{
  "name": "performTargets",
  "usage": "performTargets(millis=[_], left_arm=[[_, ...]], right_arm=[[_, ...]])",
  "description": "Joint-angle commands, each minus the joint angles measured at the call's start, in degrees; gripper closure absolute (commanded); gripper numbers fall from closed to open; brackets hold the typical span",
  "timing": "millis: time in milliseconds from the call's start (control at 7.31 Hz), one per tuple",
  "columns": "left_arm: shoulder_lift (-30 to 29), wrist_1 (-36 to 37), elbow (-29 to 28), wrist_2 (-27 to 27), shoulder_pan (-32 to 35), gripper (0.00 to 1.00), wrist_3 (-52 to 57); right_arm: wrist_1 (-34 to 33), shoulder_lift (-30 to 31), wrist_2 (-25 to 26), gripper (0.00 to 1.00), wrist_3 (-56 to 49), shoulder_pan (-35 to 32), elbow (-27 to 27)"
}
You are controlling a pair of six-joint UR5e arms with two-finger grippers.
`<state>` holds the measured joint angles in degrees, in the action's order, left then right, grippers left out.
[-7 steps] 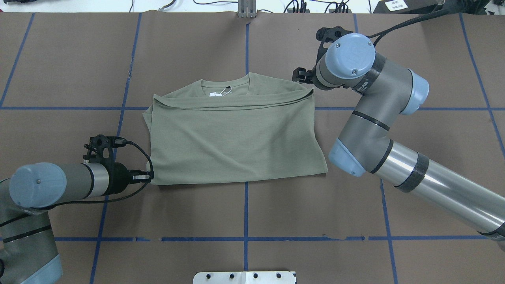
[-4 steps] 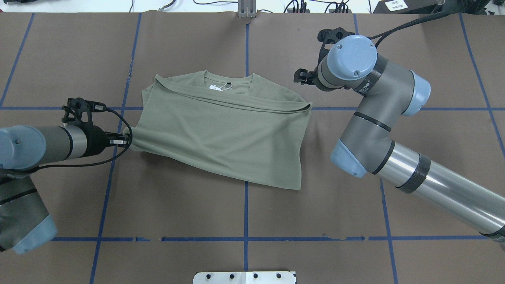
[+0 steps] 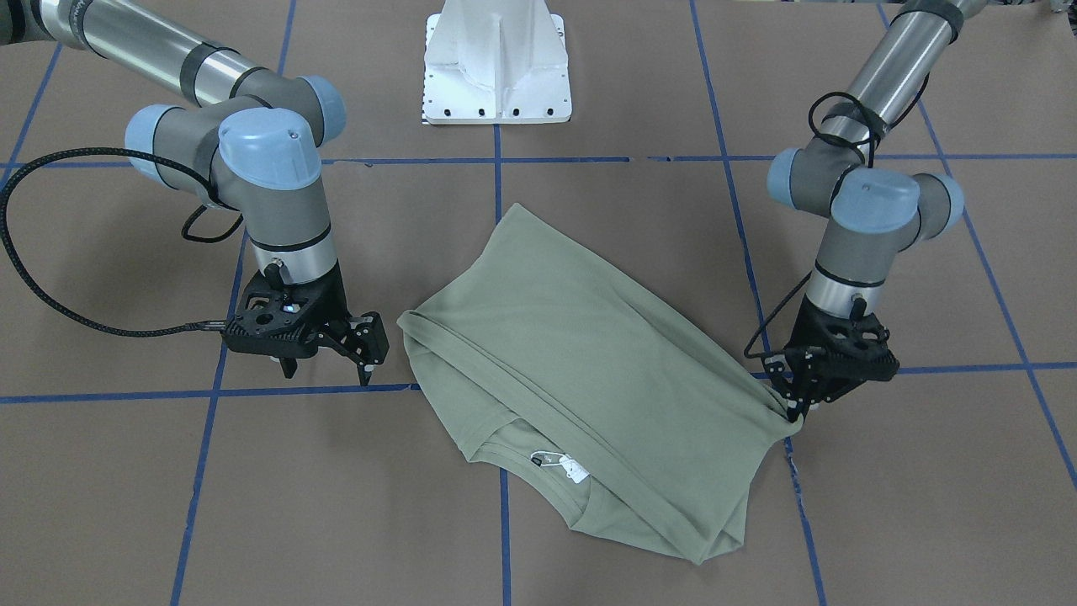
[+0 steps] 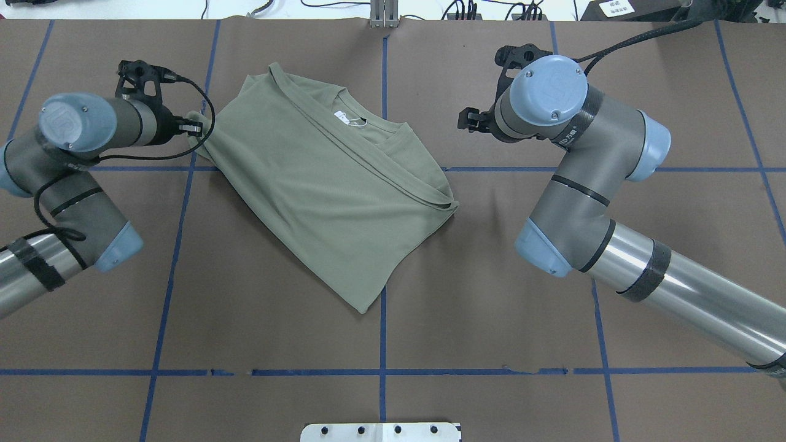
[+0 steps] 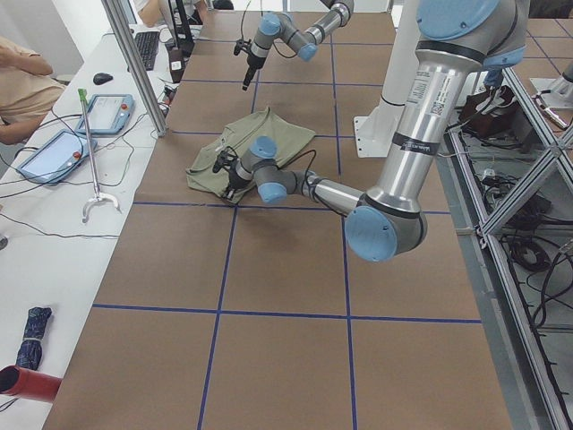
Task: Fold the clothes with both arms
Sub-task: 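Drag the folded shirt edge away from the robot with the left gripper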
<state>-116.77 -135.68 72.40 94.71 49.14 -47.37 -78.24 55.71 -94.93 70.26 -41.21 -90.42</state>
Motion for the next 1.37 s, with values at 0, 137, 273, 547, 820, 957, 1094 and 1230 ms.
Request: performTargets(millis=[0, 137, 273, 547, 820, 957, 1094, 1230], left_arm=[[-10.04, -0.46, -13.56, -0.23, 4.2, 1.0, 4.65], [-11.89, -0.46, -16.47, -2.32, 4.91, 1.0, 7.09], [-11.73, -1.24, -17.29, -3.91, 5.52, 1.0, 10.34], [-9.54, -6.33, -16.77, -3.75, 5.79, 0.0, 12.74], [-9.36, -6.18, -12.39, 5.15, 5.88, 0.0, 11.96], [-7.44, -6.35, -9.33, 6.44, 6.05, 0.0, 11.78], [-4.55, -6.78, -5.64, 6.62, 6.06, 0.0, 11.78], [-3.22, -6.79, -3.95, 6.62, 6.06, 0.0, 11.78]], right_arm=[[0.01, 0.01, 0.0, 0.0, 0.14, 0.07, -0.02], [0.01, 0.01, 0.0, 0.0, 0.06, 0.16, -0.02], [0.01, 0.01, 0.0, 0.0, 0.14, 0.25, 0.07], [-0.07, -0.86, 0.18, 0.0, 0.75, 1.82, 0.68], [2.11, -5.85, 0.44, 0.0, 5.39, 3.4, 4.44], [7.17, -9.71, 1.31, 0.0, 11.25, 4.46, 9.86], [10.53, -14.27, 3.85, 0.05, 14.44, 6.21, 16.79], [10.65, -17.19, 4.65, 0.18, 17.17, 6.92, 21.03]])
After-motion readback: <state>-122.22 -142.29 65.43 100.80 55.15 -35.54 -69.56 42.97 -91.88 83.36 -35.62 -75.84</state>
